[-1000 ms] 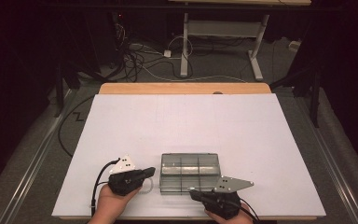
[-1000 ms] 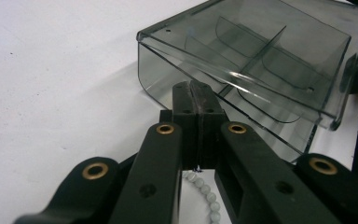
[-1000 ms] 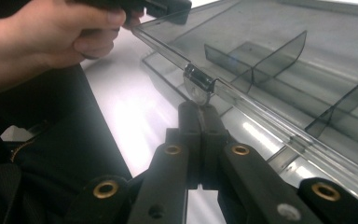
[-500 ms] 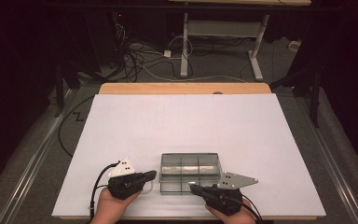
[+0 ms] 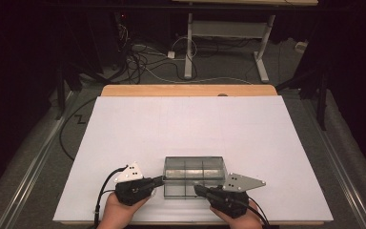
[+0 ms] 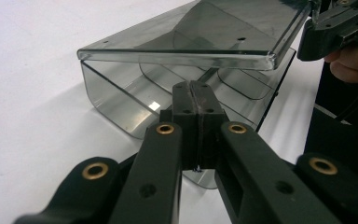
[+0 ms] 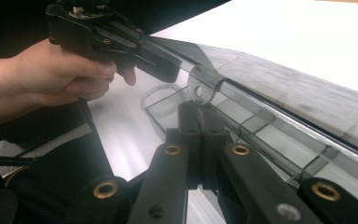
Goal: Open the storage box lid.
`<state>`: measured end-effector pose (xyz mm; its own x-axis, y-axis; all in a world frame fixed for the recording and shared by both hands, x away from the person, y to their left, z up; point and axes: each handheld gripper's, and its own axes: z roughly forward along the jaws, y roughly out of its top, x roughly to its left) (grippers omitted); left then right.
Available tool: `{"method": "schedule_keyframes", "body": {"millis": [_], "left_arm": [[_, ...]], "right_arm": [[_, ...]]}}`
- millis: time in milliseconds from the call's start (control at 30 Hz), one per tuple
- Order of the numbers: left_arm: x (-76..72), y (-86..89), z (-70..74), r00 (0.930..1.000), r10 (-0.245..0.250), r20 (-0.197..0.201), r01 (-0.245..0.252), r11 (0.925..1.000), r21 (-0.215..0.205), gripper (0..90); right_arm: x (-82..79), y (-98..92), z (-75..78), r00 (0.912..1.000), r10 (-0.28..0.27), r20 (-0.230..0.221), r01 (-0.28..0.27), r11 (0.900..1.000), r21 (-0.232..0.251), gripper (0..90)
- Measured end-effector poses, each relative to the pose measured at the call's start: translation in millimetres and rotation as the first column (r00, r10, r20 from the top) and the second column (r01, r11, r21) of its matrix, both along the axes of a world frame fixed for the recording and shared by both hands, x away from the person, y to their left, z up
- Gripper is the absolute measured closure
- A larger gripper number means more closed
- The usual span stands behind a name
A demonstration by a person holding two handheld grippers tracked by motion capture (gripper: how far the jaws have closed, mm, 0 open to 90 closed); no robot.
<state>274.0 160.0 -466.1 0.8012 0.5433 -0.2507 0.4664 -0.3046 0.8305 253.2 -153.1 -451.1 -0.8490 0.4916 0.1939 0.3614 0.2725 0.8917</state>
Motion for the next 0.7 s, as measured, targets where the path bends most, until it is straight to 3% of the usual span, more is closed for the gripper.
{"method": "schedule_keyframes", "body": {"millis": [700], "left_arm": [[7.0,-8.2,0.9,0.9999,-0.012,0.005,0.012,0.9998,-0.016,87.6]], "right_arm": [[-3.9,-4.6,-2.4,0.9999,-0.014,0.008,0.014,1.0,-0.015,90.0]]}}
